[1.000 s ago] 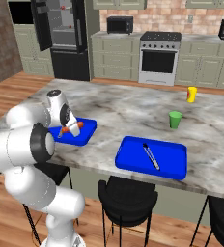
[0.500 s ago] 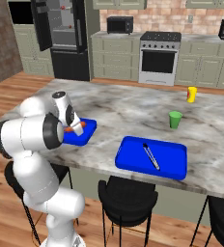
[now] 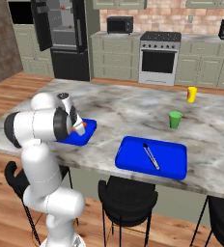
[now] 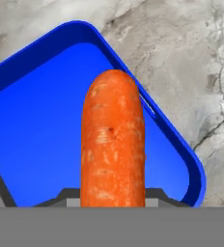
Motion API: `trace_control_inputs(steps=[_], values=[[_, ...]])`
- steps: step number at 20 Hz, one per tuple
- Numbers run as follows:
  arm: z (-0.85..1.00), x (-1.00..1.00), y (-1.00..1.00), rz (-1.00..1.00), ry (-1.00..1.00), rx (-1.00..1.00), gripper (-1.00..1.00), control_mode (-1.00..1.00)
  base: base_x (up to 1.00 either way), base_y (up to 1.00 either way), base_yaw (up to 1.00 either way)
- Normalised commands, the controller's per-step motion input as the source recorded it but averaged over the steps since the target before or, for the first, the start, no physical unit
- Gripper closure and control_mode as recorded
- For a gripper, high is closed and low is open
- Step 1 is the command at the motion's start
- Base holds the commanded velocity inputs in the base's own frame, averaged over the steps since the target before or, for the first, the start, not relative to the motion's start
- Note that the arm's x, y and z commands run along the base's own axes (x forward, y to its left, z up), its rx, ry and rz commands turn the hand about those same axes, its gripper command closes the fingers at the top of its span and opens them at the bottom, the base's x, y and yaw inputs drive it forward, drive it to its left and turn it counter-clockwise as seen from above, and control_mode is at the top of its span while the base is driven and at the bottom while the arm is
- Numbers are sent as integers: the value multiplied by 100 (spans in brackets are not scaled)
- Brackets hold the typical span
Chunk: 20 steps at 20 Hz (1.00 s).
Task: Gather the carrot and sweet potato from the fridge and place them on a tray on the dining counter. Then gather the fishs from the fridge and place them on the other tray.
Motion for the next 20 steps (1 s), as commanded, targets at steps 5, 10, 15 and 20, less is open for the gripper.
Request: trace_control_inputs(steps=[5,10,15,20], values=[[-20,29,3,4,2,0,100,-100,0,0,0],[-23,24,6,3,3,0,100,-100,0,0,0],[-26,19,7,3,3,0,100,-100,0,0,0],[-28,17,3,5,3,0,100,-100,0,0,0]])
